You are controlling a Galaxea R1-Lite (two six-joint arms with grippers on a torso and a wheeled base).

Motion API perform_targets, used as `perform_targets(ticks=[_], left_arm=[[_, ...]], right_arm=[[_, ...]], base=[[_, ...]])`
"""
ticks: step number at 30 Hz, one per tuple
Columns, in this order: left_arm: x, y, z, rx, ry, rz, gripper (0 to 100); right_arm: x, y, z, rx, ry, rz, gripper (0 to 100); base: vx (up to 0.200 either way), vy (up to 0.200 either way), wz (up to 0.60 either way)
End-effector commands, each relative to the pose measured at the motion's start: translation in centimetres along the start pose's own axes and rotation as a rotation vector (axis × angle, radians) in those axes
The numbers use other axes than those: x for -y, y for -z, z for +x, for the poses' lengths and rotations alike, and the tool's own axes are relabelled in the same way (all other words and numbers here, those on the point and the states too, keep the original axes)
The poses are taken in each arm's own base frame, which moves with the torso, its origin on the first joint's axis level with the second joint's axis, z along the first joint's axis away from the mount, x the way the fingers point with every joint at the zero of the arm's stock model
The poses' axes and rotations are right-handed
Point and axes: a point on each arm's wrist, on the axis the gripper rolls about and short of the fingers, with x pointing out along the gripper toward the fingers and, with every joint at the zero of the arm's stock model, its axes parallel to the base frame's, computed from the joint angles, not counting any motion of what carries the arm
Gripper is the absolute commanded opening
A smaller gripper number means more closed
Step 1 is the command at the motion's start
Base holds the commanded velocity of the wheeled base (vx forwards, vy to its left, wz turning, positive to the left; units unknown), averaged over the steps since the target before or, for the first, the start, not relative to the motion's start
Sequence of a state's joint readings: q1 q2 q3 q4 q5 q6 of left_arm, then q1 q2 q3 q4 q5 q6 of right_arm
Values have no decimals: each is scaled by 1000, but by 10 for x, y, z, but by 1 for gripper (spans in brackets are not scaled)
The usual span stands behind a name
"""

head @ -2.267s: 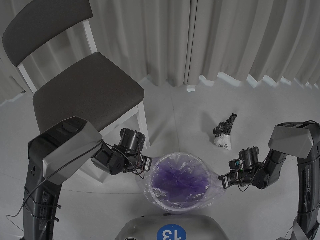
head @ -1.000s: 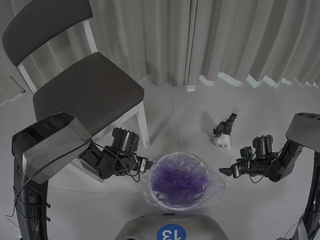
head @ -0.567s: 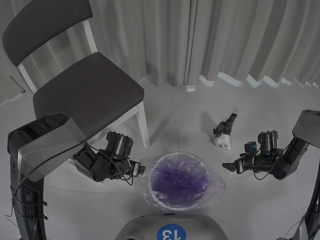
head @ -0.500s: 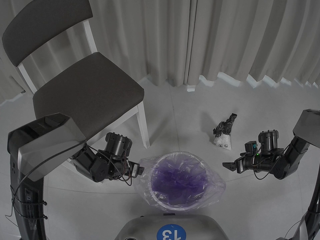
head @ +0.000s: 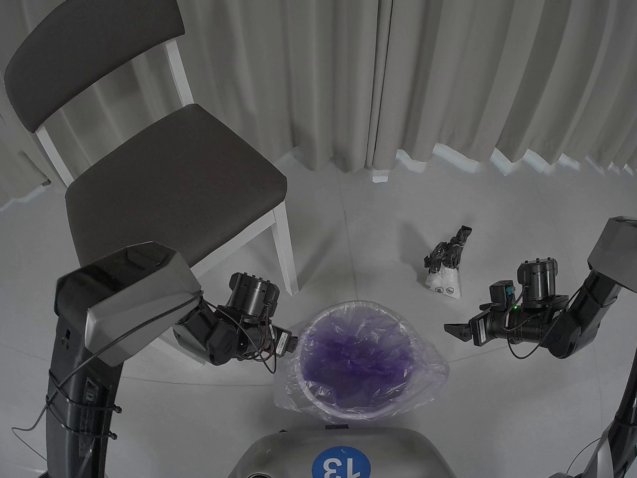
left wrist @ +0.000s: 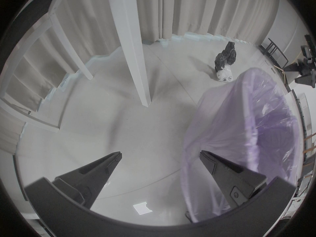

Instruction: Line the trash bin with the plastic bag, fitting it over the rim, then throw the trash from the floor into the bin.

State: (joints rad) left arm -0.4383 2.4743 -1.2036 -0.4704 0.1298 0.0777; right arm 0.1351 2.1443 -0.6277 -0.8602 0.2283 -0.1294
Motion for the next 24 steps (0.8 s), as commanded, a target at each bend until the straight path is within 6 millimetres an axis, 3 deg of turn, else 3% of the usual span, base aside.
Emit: perform_targets(ticks=[1, 6, 13, 17, 24], left_arm=[[-2, 10, 22, -25, -7, -2, 100], [-1, 7, 27, -9, -10, -5, 100], [-8, -4, 14, 19, -17, -25, 100], [-19, -17, -21, 58, -27, -41, 100], [-25, -18, -36, 63, -34, -51, 100]], right_arm=[[0, 0, 1, -2, 0, -1, 100], [0, 2, 2, -9, -3, 0, 100], [-1, 4, 2, -15, -5, -13, 100], [-5, 7, 1, -29, -14, -29, 100], [-18, 17, 1, -71, -48, -65, 100]], base=[[0, 0, 0], [0, 0, 0], [0, 0, 0], [0, 0, 0], [0, 0, 0]])
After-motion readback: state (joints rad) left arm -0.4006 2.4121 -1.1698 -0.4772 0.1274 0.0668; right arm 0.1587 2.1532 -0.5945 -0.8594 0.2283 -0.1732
